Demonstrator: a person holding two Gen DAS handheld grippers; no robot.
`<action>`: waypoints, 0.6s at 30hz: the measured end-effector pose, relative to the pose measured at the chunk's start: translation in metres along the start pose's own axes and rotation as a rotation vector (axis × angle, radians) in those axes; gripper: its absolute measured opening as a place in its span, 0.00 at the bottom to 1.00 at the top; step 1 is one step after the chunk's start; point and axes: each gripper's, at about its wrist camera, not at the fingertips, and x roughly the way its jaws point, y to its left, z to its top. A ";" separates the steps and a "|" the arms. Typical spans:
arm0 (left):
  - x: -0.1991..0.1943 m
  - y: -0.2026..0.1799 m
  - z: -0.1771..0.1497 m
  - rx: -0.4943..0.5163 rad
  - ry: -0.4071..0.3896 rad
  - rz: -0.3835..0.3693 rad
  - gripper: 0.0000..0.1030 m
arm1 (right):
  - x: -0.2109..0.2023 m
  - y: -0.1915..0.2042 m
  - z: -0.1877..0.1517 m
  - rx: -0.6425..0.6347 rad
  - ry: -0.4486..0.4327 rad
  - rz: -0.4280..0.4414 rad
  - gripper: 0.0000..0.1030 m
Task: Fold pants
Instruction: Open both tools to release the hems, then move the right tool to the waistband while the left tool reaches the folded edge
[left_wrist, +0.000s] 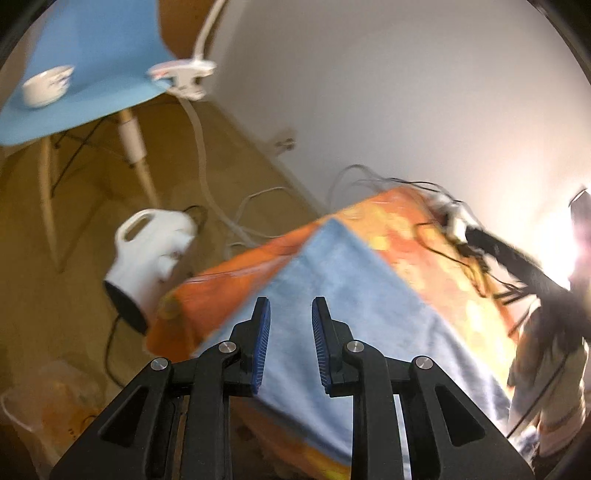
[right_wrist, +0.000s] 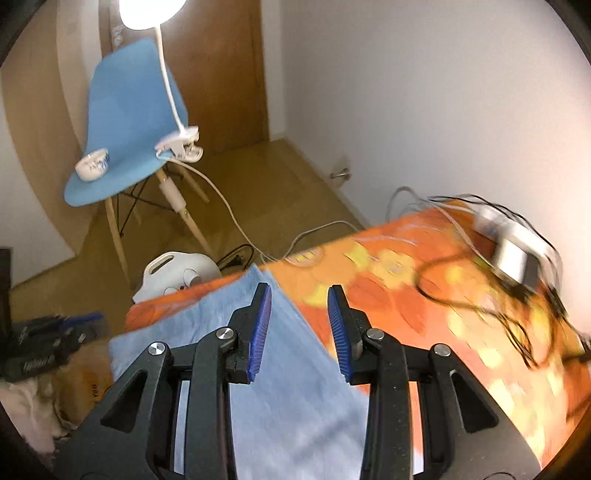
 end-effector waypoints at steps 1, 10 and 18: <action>0.000 -0.005 0.000 0.010 -0.001 -0.010 0.21 | -0.018 -0.005 -0.010 0.018 -0.011 -0.015 0.32; -0.013 -0.104 -0.027 0.154 0.034 -0.189 0.21 | -0.158 -0.067 -0.115 0.254 -0.054 -0.151 0.39; -0.014 -0.207 -0.079 0.333 0.134 -0.342 0.21 | -0.248 -0.117 -0.207 0.412 -0.065 -0.278 0.40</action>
